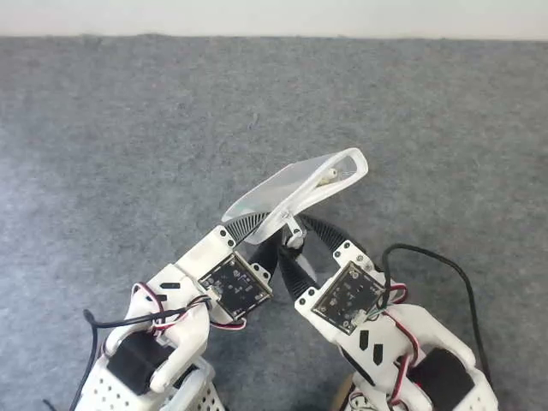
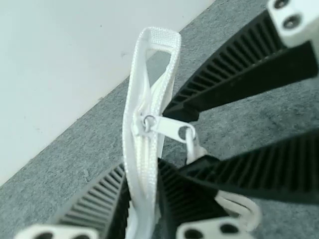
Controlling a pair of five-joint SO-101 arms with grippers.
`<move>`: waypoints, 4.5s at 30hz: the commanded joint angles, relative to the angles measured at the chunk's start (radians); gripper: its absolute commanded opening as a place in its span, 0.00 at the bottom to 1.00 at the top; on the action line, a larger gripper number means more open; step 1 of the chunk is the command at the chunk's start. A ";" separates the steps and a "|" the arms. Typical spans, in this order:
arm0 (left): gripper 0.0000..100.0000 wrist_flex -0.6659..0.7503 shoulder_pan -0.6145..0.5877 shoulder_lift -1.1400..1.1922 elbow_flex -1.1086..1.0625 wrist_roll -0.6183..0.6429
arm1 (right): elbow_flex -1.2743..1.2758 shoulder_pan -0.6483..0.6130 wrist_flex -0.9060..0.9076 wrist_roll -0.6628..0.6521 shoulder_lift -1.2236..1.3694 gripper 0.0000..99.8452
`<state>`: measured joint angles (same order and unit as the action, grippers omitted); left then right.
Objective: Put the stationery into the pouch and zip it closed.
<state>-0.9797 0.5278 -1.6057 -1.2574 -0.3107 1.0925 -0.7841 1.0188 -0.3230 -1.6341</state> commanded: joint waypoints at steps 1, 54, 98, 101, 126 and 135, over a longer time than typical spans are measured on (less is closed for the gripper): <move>0.01 -0.006 -0.002 -0.003 0.019 -0.003 | 0.000 0.001 -0.039 -0.048 0.004 0.06; 0.01 -0.006 -0.002 -0.002 0.018 -0.006 | -0.215 0.087 0.219 -0.044 -0.008 0.19; 0.01 -0.006 -0.002 -0.003 0.018 -0.006 | 0.018 0.140 -0.151 0.005 0.163 0.08; 0.01 -0.006 -0.002 -0.003 0.018 -0.006 | 0.017 0.142 -0.156 0.003 0.139 0.00; 0.01 -0.006 -0.002 0.003 0.016 -0.008 | -0.109 0.401 -0.076 0.068 0.036 0.01; 0.01 -0.006 -0.002 0.003 0.016 -0.008 | -0.195 0.469 -0.076 0.061 0.156 0.01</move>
<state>-0.9705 0.5309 -1.5965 -1.2559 -0.3107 1.0173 -0.3974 0.9482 -0.2693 -1.5482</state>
